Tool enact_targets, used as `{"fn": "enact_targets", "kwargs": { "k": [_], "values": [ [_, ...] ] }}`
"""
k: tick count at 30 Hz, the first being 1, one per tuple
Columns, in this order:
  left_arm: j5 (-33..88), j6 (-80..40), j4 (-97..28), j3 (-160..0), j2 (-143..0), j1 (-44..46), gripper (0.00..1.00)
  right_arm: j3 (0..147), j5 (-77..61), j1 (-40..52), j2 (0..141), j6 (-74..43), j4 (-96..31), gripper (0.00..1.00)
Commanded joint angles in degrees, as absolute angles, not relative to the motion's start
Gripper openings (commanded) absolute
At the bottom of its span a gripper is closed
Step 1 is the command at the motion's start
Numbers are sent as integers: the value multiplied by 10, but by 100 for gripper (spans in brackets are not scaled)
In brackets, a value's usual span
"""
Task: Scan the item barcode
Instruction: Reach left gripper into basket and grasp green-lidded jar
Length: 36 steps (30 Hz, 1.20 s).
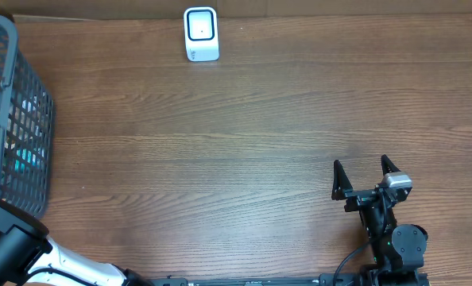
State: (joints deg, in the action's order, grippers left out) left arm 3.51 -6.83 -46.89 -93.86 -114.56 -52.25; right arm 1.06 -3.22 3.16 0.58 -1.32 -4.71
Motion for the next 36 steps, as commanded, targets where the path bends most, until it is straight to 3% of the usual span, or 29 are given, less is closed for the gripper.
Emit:
{"fn": "enact_targets", "kwargs": {
  "k": [1, 17, 28, 33, 36],
  "values": [
    [46, -53, -470, -938, -1159, -524, 98, 4, -36, 35, 2, -15, -44, 100],
    [46, -53, -478, -937, -1160, -524, 96, 4, -36, 35, 2, -15, -44, 100],
    [45, -53, -471, -919, -1160, -524, 84, 4, -36, 35, 2, -15, -44, 100],
    [45, -53, -458, -902, -1160, -524, 91, 4, -36, 35, 2, -15, -44, 100],
    [45, -53, -456, -900, -1160, -524, 82, 4, -36, 35, 2, -15, -44, 100]
  ]
}}
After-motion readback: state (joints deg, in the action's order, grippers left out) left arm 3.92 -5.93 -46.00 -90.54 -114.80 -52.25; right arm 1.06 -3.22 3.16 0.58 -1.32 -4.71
